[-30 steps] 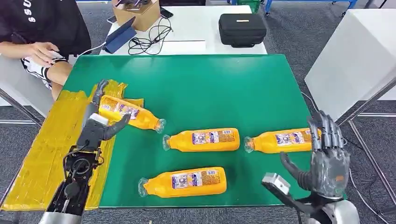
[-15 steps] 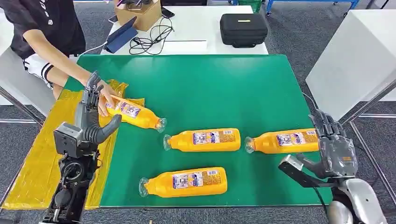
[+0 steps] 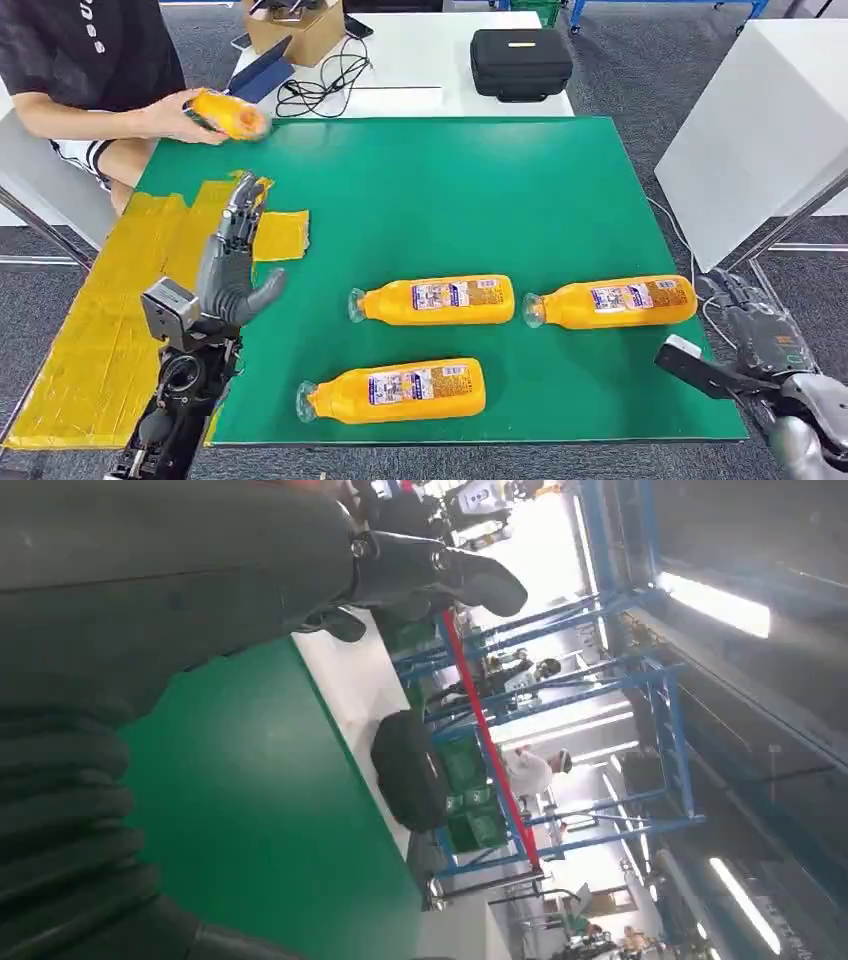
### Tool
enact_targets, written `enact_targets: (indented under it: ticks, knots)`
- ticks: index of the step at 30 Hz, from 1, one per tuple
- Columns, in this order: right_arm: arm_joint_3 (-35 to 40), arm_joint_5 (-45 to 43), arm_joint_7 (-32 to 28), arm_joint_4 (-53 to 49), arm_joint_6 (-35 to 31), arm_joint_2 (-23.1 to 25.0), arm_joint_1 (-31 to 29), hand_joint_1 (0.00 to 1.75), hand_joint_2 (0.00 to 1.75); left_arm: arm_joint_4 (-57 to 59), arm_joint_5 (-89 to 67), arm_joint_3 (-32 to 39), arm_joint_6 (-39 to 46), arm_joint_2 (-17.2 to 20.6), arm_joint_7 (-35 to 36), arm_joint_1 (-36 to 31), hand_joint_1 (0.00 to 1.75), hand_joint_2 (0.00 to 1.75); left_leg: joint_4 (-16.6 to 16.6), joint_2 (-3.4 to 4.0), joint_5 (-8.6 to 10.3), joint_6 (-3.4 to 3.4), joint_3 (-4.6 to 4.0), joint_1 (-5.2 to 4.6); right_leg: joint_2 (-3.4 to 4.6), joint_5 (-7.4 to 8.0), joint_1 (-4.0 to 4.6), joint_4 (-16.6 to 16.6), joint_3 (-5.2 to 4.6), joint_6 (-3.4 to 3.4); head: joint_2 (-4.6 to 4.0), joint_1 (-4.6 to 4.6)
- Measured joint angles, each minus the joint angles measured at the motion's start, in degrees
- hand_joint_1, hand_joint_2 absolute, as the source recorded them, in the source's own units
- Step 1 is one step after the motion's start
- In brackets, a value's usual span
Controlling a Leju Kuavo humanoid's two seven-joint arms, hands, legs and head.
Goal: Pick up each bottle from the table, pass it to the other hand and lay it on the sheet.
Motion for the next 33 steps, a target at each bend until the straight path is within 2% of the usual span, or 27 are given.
enact_targets:
  ticks: [4,11,25,33]
  knots:
    - [1.68,1.71,0.9,3.98,-1.68,0.07,-1.65,0.0,1.75,0.94,0.5,-0.98,-0.02,-0.15,0.0,-0.44,0.0,1.75,0.0,0.02,0.0,0.0,0.0,0.02,0.01,0.0,0.05,0.01,-0.01,0.0,0.0,0.02]
    - [5.09,3.85,0.81,11.61,-8.94,1.47,-5.29,0.0,1.75,3.24,1.01,-2.27,0.0,-0.72,-0.39,-0.97,0.0,1.75,0.0,0.02,0.0,0.0,-0.01,0.07,0.01,0.0,0.04,0.0,-0.01,0.0,0.0,0.02]
    - [8.02,6.34,1.86,15.43,-12.31,3.43,-7.54,0.0,1.75,5.51,2.27,-2.86,0.04,-0.87,-1.09,-1.03,0.0,1.75,0.0,0.03,0.0,0.0,-0.03,0.07,0.0,0.0,0.04,0.01,-0.01,0.0,0.0,0.02]
    - [12.2,8.5,4.5,18.53,-12.3,4.07,-12.95,0.0,1.75,7.45,3.34,-2.86,-0.02,-1.05,-1.62,-1.04,0.0,1.75,0.0,0.03,0.02,0.01,-0.03,0.07,0.01,0.0,0.04,0.03,-0.01,0.0,0.0,0.02]
